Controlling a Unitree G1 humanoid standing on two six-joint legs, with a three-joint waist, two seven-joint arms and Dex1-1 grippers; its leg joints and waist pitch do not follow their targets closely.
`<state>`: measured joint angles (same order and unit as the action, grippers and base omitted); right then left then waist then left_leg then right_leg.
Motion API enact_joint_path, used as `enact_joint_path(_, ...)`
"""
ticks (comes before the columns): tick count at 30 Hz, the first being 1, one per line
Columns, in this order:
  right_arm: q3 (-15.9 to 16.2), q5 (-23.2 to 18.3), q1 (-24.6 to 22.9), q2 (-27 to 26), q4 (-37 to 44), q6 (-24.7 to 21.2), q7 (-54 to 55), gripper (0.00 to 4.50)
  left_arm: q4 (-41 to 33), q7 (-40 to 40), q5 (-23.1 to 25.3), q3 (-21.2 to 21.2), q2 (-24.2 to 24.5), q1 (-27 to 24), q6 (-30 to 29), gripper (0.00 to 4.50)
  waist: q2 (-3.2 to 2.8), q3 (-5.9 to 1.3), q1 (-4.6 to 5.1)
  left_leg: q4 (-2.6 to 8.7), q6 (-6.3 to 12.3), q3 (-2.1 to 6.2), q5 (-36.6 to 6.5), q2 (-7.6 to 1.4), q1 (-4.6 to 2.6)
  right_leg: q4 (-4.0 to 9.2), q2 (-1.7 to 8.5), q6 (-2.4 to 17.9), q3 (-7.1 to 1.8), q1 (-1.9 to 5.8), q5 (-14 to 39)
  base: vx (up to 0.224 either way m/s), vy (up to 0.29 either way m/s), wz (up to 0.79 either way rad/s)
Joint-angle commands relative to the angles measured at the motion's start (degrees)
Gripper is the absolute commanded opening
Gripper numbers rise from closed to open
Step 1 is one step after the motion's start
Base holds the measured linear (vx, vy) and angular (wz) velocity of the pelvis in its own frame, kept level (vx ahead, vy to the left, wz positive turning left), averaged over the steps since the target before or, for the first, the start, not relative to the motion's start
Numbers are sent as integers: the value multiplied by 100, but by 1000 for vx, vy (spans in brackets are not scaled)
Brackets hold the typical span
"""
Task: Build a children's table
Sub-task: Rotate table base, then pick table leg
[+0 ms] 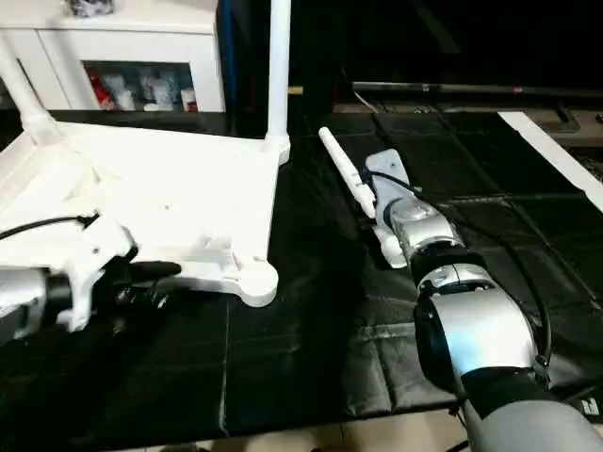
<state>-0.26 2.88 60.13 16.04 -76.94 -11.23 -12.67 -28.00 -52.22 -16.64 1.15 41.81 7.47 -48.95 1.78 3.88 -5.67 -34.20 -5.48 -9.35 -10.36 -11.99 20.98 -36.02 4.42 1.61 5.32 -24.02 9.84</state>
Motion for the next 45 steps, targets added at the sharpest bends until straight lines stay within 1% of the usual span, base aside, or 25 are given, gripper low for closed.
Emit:
enact_joint_path(1, -119, -13, -34, 103, -78, -194, 65, 450, -363, -27, -174, 217, 182, -171, -290, 239, -117, -381, -37, 390, -187, 1, -1647, -62, -25, 404, 323, 1016, -280, 315, 1716, 0, 0, 0)
enact_joint_path(3, -143, -4, -35, 110, -85, -206, 63, 450, -428, -11, -210, 243, 200, -208, -335, 260, -116, -382, -52, 388, -186, 2, -1646, -64, -32, 397, 319, 1034, -280, 309, 1673, 0, 0, 0)
enact_joint_path(4, -232, -49, -38, 141, -102, -309, 25, 450, -527, -9, -278, 277, 275, -296, -430, 269, -155, -378, -66, 388, -195, 5, -1703, -58, -29, 398, 318, 1047, -280, 307, 1684, 0, 0, 0)
enact_joint_path(6, -258, -65, -43, 157, -108, -339, -3, 450, -555, -9, -288, 276, 313, -328, -461, 277, -148, -380, -88, 388, -192, 12, -1768, -59, -36, 399, 311, 1044, -274, 301, 1706, 0, 0, 0)
enact_joint_path(7, -269, -63, -51, 176, -115, -395, -3, 450, -608, -12, -303, 279, 353, -368, -505, 287, -186, -377, -104, 388, -210, 12, -1830, -60, -50, 407, 313, 1063, -275, 290, 1696, 0, 0, 0)
enact_joint_path(8, -287, -68, -59, 191, -121, -435, 24, 450, -665, -14, -329, 289, 382, -400, -549, 298, -182, -374, -111, 388, -222, 25, -1863, -55, -39, 391, 311, 1080, -272, 303, 1676, 0, 0, 0)
enact_joint_path(9, -362, -130, -75, 202, -128, -505, 41, 450, -740, -22, -404, 332, 421, -427, -636, 306, -242, -380, -125, 382, -239, 30, -1938, -56, -60, 398, 313, 1094, -270, 287, 1670, 0, 0, 0)
enact_joint_path(12, -576, -314, -103, 176, -139, -699, -139, 450, -782, -39, -500, 402, 530, -458, -729, 327, -218, -382, -128, 379, -203, 31, -1960, -49, -53, 389, 299, 1119, -265, 299, 1611, 0, 0, 0)
enact_joint_path(14, -562, -240, -119, 189, -150, -844, -130, 422, -787, -33, -528, 428, 583, -468, -749, 346, -237, -379, -142, 374, -199, 36, -1903, -48, -34, 395, 305, 1142, -259, 308, 1619, 0, 0, 0)
enact_joint_path(19, -555, -198, -132, 241, -176, -1176, -121, 371, -868, 2, -627, 445, 600, -496, -864, 395, -228, -375, -146, 375, -224, 38, -1908, -47, -40, 412, 311, 1067, -253, 306, 1848, 0, 0, 0)
enact_joint_path(20, -549, -175, -132, 257, -179, -1263, -130, 366, -905, 28, -670, 440, 601, -512, -896, 398, -203, -374, -142, 374, -227, 35, -1901, -46, -37, 413, 309, 1053, -255, 308, 1860, 0, 0, 0)
enact_joint_path(22, -541, -152, -126, 269, -178, -1356, -157, 357, -936, 64, -723, 438, 605, -521, -925, 405, -216, -367, -151, 375, -233, 39, -1951, -50, -44, 423, 311, 1022, -255, 295, 1945, 0, 0, 0)
enact_joint_path(24, -493, -91, -95, 298, -179, -1571, -236, 329, -969, 130, -785, 420, 590, -514, -959, 438, -189, -369, -154, 374, -238, 35, -1973, -45, -46, 425, 303, 1008, -253, 296, 1973, 0, 0, 0)
enact_joint_path(25, -458, -56, -86, 311, -180, -1619, -266, 327, -974, 144, -792, 411, 577, -505, -967, 439, -168, -367, -154, 379, -235, 36, -1943, -49, -37, 426, 305, 993, -254, 302, 1988, 0, 0, 0)
enact_joint_path(27, -420, -17, -78, 326, -178, -1661, -299, 307, -982, 160, -806, 406, 565, -491, -980, 447, -183, -356, -162, 380, -244, 40, -1985, -48, -41, 442, 313, 939, -253, 292, 2139, 0, 0, 0)
enact_joint_path(28, -399, 9, -57, 351, -177, -1742, -320, 307, -989, 168, -834, 411, 571, -482, -993, 450, -149, -363, -157, 377, -244, 40, -1973, -45, -44, 451, 318, 886, -250, 298, 2230, 0, 0, 0)
enact_joint_path(30, -395, 20, -36, 367, -174, -1787, -322, 281, -987, 172, -852, 413, 575, -470, -1001, 450, -149, -367, -161, 378, -253, 42, -1913, -50, -43, 446, 321, 873, -255, 291, 2192, 0, 0, 0)
enact_joint_path(33, -399, 28, -21, 375, -164, -1806, -329, 257, -985, 196, -872, 400, 577, -458, -1005, 450, -145, -367, -161, 379, -259, 41, -1910, -48, -45, 446, 317, 859, -254, 289, 2185, 0, 0, 0)
enact_joint_path(34, -397, 69, -15, 381, -149, -1824, -352, 239, -1003, 254, -921, 374, 562, -444, -1016, 450, -118, -370, -156, 377, -255, 37, -1880, -47, -37, 446, 318, 842, -255, 295, 2172, 0, 0, 0)
enact_joint_path(37, -393, 102, -19, 383, -143, -1825, -362, 226, -1000, 316, -947, 329, 495, -417, -997, 450, -95, -371, -146, 376, -254, 34, -1834, -48, -30, 451, 321, 803, -255, 299, 2213, 0, 0, 0)
enact_joint_path(39, -396, 104, -22, 383, -141, -1825, -360, 208, -986, 329, -953, 312, 476, -406, -987, 450, -108, -374, -148, 373, -262, 35, -1794, -45, -31, 438, 320, 798, -256, 296, 2184, 0, 0, 0)
enact_joint_path(40, -446, 66, -28, 385, -132, -1802, -323, 201, -943, 370, -973, 268, 388, -363, -957, 450, -80, -379, -137, 372, -260, 29, -1763, -47, -28, 439, 316, 793, -256, 299, 2146, 0, 0, 0)
enact_joint_path(42, -502, 20, -31, 384, -122, -1777, -281, 191, -894, 400, -990, 230, 302, -316, -925, 450, -84, -387, -136, 367, -264, 25, -1706, -46, -35, 430, 317, 809, -261, 299, 2073, 0, 0, 0)
enact_joint_path(44, -631, -74, -41, 385, -106, -1754, -192, 189, -774, 453, -998, 139, 161, -208, -853, 450, -31, -389, -120, 365, -252, 11, -1633, -38, -29, 430, 308, 783, -263, 306, 2038, 0, 0, 0)
enact_joint_path(45, -678, -114, -43, 384, -100, -1750, -176, 189, -733, 475, -1007, 110, 115, -173, -833, 450, -36, -392, -122, 361, -250, 11, -1596, -33, -24, 424, 315, 773, -265, 312, 2028, 0, 0, 0)
